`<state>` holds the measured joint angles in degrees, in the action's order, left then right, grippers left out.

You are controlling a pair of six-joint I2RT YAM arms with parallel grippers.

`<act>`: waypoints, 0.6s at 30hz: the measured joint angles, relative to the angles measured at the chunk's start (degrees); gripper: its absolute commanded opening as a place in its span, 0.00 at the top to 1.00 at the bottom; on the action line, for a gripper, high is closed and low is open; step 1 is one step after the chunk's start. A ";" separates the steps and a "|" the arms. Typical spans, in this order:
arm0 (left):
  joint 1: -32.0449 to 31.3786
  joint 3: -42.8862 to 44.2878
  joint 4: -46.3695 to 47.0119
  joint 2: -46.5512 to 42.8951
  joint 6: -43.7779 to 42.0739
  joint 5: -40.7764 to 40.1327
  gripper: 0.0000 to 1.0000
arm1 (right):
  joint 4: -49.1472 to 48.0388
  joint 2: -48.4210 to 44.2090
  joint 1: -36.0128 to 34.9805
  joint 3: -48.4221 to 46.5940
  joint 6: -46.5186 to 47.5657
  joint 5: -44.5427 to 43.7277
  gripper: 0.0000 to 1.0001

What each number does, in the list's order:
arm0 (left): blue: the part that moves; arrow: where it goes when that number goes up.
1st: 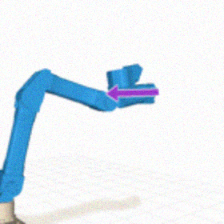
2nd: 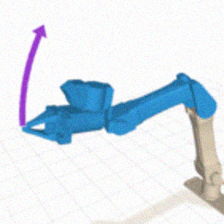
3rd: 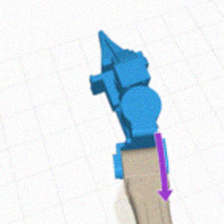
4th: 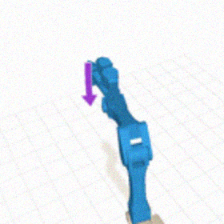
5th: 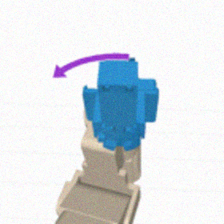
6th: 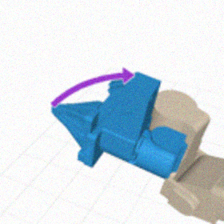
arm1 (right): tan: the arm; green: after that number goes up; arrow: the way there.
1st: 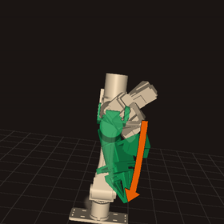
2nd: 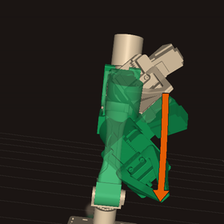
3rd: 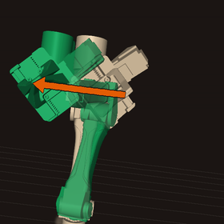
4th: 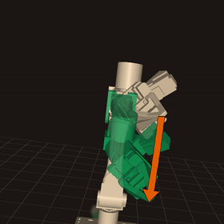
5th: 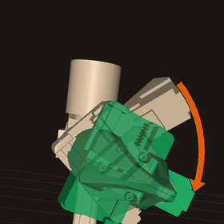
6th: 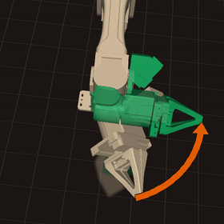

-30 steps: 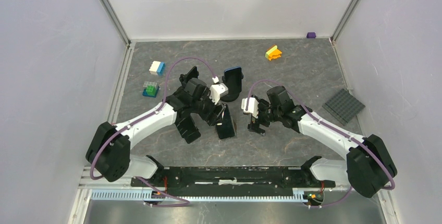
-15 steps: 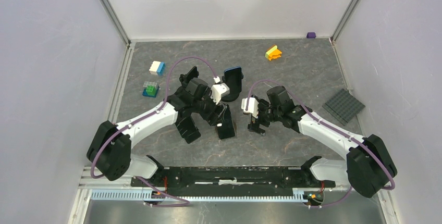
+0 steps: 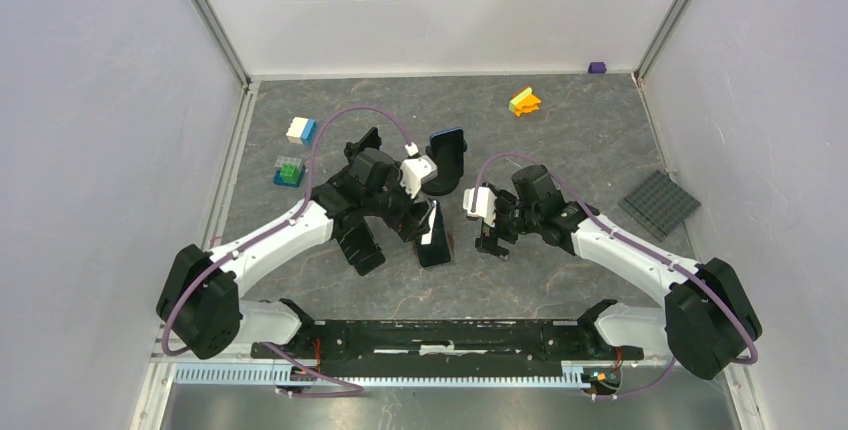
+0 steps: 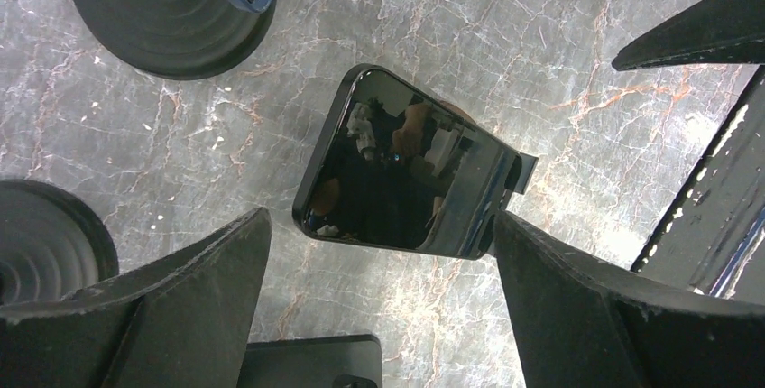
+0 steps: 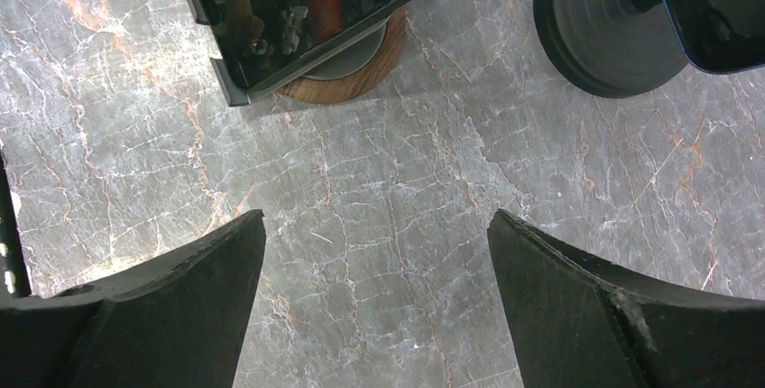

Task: Place the phone on the phone stand
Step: Reset both arms

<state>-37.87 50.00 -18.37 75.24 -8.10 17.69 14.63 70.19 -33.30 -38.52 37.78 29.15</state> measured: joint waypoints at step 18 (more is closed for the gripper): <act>2.05 4.96 -11.80 -18.58 -6.36 -7.19 0.00 | -0.90 -2.03 13.99 -1.97 -10.12 -2.82 0.02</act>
<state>-35.81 54.96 -30.17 56.66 -14.46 10.50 13.74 68.16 -19.31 -40.49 27.66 26.33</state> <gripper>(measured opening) 0.993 0.975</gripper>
